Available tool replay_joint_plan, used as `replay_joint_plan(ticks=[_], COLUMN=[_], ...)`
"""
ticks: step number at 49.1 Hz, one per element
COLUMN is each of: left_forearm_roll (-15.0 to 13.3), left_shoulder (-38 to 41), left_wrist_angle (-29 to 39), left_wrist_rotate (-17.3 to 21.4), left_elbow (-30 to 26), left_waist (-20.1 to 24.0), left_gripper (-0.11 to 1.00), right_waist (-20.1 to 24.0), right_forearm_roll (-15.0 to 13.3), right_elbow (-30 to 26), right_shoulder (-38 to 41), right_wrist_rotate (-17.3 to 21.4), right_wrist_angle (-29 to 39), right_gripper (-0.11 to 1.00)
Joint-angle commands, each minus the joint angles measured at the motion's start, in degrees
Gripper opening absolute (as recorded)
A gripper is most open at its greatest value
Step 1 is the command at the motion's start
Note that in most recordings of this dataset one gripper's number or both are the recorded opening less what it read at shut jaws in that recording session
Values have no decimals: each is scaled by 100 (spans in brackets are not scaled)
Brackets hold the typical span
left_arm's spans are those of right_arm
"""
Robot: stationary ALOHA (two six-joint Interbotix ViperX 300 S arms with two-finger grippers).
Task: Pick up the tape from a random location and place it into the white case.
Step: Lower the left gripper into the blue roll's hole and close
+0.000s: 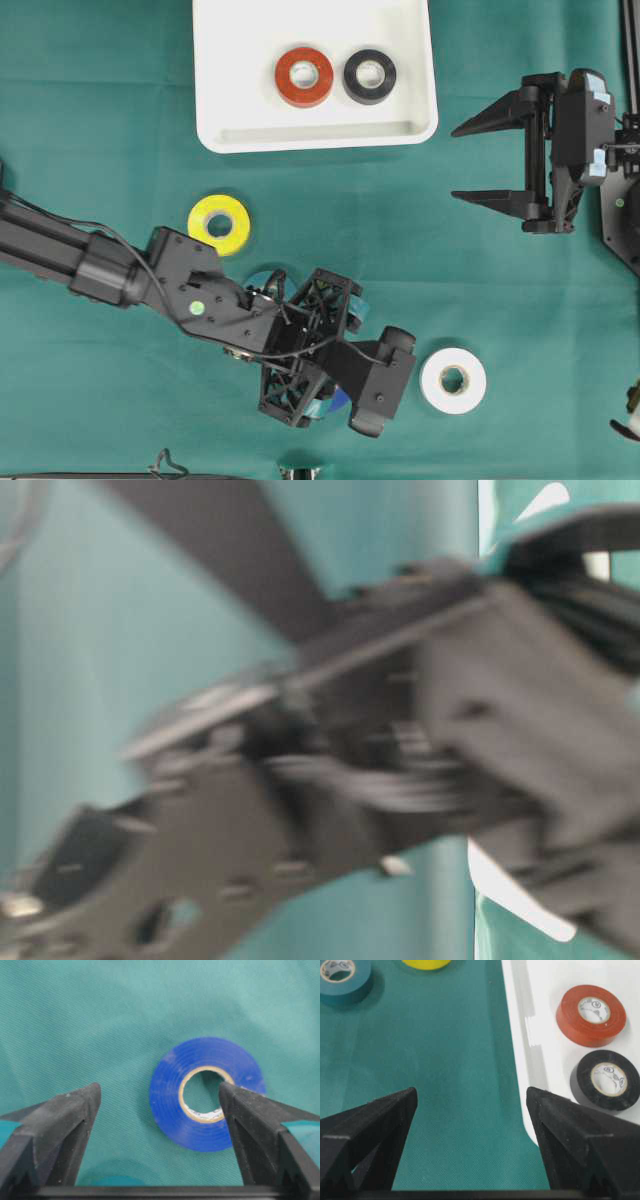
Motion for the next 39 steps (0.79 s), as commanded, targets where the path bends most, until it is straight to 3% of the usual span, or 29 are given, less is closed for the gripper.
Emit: replay_joint_plan(ticks=[1,31,35,39], left_forearm_roll=[26,26,18,18], left_shoulder=[26,237,237,237], left_wrist_angle=[-53,-448,-439,-439], left_wrist_rotate=[9,149,167,202], left_elbow=[-53,141,141,149], left_waist=[-35,-35,-35,-35], left_gripper=[93,90,83,65], right_waist=[-9,-9,-9,-9], right_forearm_roll=[-9,-9,-9,-9], right_elbow=[-141,-132,-132,-132], right_shoulder=[9,9,9,9], right_wrist_rotate=[-9,-9,-9,-9], right_wrist_angle=[-9,26,18,26], right_gripper=[86,86,86,86])
